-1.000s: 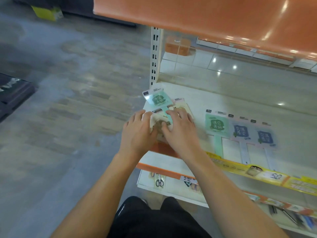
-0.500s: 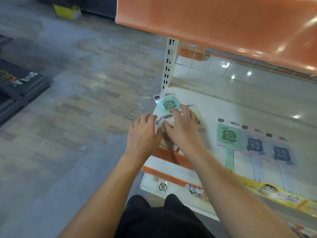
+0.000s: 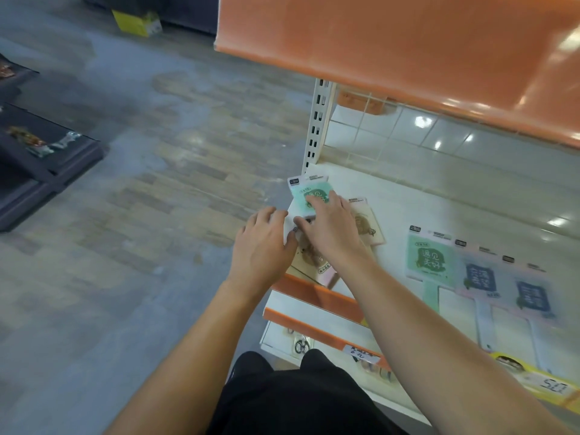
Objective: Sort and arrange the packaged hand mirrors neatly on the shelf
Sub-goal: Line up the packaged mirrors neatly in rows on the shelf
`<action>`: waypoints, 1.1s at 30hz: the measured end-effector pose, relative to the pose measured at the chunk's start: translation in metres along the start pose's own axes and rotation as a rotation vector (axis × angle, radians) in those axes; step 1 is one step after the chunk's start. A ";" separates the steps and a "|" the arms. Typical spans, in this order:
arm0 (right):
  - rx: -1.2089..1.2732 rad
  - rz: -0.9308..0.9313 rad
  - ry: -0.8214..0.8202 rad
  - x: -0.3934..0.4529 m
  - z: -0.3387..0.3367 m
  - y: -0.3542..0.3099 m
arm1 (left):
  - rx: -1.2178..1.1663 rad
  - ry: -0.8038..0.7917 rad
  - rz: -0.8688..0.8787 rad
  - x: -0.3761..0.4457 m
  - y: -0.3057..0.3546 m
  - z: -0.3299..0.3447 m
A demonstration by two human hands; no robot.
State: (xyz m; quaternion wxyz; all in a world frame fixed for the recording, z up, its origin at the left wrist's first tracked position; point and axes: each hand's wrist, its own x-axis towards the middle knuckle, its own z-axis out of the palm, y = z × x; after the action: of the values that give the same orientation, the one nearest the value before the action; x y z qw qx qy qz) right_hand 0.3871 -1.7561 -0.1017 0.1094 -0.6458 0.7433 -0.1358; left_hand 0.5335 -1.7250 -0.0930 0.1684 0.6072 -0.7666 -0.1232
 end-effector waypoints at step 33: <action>0.065 0.447 0.295 -0.089 -0.054 0.052 | -0.133 -0.114 0.375 0.000 0.065 0.010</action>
State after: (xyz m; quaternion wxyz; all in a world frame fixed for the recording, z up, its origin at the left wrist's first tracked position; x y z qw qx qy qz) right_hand 0.3328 -1.6576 -0.0697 0.0479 -0.4350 0.8706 -0.2248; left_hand 0.4719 -1.7104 -0.0769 0.1845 0.4335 -0.8646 -0.1744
